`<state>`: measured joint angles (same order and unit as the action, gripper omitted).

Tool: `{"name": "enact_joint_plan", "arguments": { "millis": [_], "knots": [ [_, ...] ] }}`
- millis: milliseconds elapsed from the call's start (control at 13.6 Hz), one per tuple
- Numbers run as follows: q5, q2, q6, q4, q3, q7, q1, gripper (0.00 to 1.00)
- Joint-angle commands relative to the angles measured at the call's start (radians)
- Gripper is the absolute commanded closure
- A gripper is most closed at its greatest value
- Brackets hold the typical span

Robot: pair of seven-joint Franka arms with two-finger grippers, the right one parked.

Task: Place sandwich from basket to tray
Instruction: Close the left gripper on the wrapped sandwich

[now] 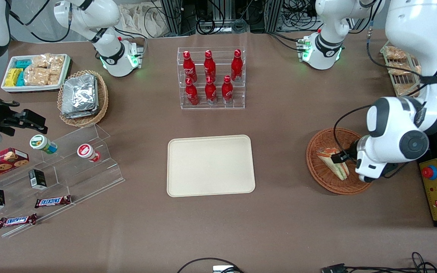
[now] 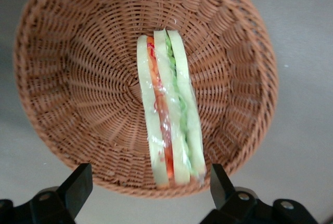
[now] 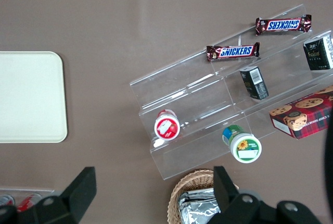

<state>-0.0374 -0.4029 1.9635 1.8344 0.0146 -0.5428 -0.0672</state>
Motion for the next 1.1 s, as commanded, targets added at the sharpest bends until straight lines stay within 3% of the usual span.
{"name": "enact_joint_plan", "arguments": {
  "millis": [0,367,440,661,734,1028],
  "knots": [
    [-0.012,-0.055,0.05,-0.001,-0.005,-0.042,-0.003,0.0],
    [-0.012,-0.12,0.104,-0.001,-0.005,-0.075,-0.006,0.01],
    [-0.01,-0.128,0.113,-0.001,-0.005,-0.077,-0.006,0.11],
    [-0.009,-0.128,0.123,-0.006,-0.004,-0.075,-0.006,0.92],
    [-0.01,-0.12,0.112,-0.015,-0.002,-0.066,-0.006,1.0],
    [0.002,-0.027,0.035,-0.034,0.007,0.048,-0.016,1.0]
  ]
}}
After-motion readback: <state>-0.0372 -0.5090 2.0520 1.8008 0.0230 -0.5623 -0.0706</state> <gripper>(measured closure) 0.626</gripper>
